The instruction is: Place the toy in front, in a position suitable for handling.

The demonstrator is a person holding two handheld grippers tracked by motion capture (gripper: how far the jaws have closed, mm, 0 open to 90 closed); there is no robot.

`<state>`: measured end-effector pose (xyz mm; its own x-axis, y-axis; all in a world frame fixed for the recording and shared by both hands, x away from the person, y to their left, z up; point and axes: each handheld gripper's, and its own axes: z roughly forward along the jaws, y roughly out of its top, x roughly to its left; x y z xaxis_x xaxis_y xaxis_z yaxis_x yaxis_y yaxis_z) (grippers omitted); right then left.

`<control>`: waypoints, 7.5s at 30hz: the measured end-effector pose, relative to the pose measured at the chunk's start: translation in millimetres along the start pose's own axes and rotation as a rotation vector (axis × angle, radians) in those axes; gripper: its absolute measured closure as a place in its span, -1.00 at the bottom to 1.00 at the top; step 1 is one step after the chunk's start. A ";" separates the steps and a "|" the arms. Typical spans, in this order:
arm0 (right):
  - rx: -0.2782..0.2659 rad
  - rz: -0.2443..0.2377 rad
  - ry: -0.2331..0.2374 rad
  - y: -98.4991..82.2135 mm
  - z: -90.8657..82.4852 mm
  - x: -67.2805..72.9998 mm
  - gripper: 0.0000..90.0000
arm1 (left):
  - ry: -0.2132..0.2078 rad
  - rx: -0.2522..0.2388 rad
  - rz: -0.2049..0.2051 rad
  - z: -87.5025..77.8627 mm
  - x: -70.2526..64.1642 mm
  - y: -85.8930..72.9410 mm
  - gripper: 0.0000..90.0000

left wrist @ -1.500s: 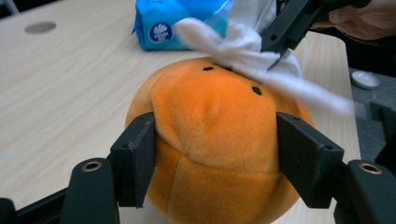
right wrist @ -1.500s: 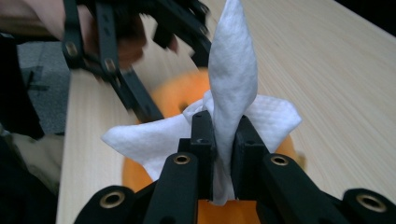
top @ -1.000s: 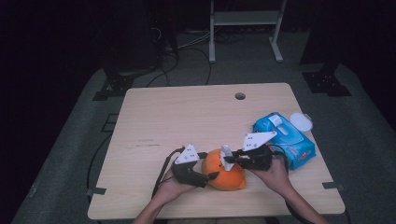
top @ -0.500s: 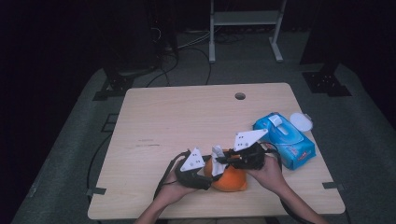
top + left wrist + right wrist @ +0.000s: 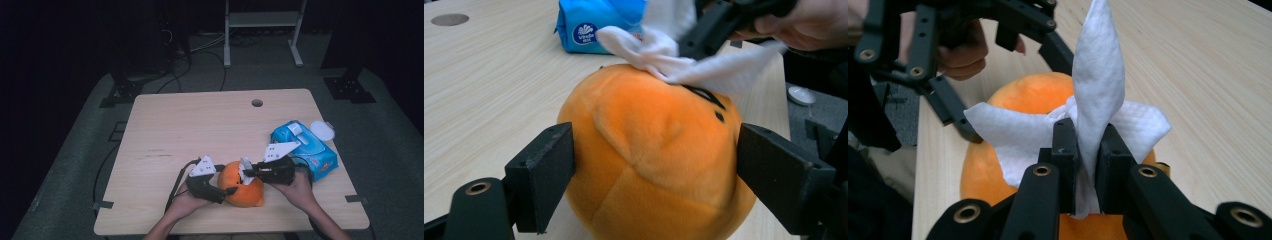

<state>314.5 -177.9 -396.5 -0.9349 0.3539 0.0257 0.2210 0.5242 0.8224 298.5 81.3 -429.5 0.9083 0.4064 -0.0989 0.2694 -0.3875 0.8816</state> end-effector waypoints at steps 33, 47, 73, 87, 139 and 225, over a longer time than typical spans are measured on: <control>-0.027 0.021 0.024 -10.1 -5.9 5.6 0.78 | -0.020 0.013 0.062 -4.5 -7.4 -0.9 -0.50; -0.005 -0.042 0.041 19.5 9.7 4.3 0.78 | 0.020 0.036 0.174 -8.7 -12.3 -8.7 -0.27; -0.035 -0.007 0.057 4.9 8.8 9.9 0.78 | 0.005 0.035 0.115 -10.6 -13.1 -6.6 -0.26; -0.029 0.032 0.040 2.4 9.7 0.4 0.78 | 0.016 0.061 0.118 -15.8 -10.5 -15.7 -0.21; -0.147 0.215 -0.103 -43.7 -8.5 0.7 0.78 | 0.019 0.045 -0.032 -11.1 19.7 -22.4 -0.31; -0.101 -0.003 -0.014 -26.8 4.7 31.3 0.81 | 0.008 -0.024 -0.077 -8.2 33.9 -14.7 -0.18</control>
<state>280.7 -177.2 -420.4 -0.9316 0.3632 0.0159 0.1883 0.4447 0.8757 322.7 107.5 -442.1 0.8827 0.4406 -0.1635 0.3306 -0.3348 0.8824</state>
